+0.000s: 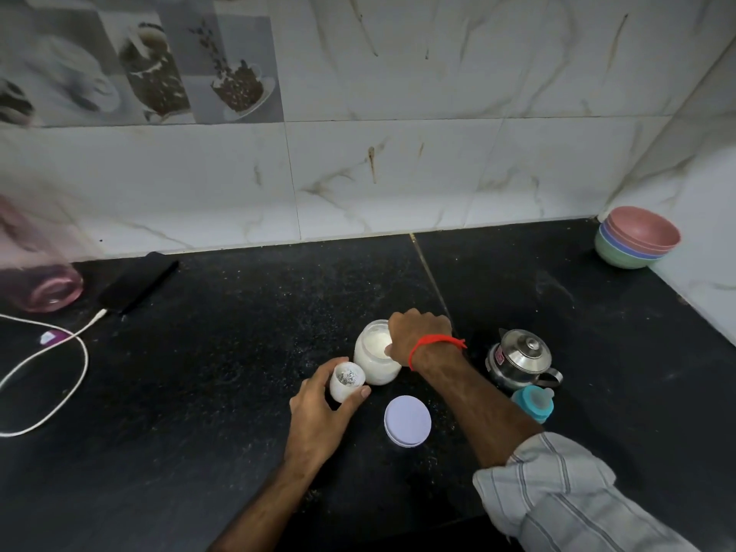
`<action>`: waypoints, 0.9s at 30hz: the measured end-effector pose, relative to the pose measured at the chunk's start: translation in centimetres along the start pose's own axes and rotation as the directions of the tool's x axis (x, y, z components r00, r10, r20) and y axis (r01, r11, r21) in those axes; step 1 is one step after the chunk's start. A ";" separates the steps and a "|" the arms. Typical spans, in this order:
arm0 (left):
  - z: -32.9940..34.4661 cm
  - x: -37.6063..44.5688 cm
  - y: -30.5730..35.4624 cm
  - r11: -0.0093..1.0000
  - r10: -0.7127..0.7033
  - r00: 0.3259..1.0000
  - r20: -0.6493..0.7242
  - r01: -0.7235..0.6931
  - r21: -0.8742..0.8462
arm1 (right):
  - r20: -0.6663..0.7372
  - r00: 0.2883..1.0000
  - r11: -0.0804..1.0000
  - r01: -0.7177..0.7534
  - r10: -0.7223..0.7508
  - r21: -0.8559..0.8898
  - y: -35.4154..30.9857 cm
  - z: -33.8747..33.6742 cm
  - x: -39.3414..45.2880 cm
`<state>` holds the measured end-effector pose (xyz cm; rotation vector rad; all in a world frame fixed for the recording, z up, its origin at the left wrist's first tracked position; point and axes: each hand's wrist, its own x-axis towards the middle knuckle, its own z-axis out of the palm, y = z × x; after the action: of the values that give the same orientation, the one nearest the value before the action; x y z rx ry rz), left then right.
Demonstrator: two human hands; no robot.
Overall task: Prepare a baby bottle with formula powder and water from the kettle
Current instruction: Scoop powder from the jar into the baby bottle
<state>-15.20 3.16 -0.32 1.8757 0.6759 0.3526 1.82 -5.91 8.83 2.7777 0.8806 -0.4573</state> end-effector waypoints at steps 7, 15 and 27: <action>0.4 0.4 0.3 0.999 0.044 0.996 0.077 -0.043 -0.016 | 0.023 1.000 1.000 0.021 -0.021 -0.022 -0.1 -0.1 0.0; 0.8 0.6 0.8 0.997 0.078 0.992 0.096 -0.075 -0.032 | 0.004 0.999 0.999 0.032 -0.032 0.006 -0.3 0.5 0.6; 0.7 0.5 1.1 0.997 0.081 0.990 0.118 -0.081 -0.003 | -0.156 0.987 0.993 0.047 -0.030 0.106 -0.7 1.1 0.6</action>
<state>-14.13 2.60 0.33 1.9134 0.5212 0.2902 1.67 -5.33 7.57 2.9330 0.9718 -0.3090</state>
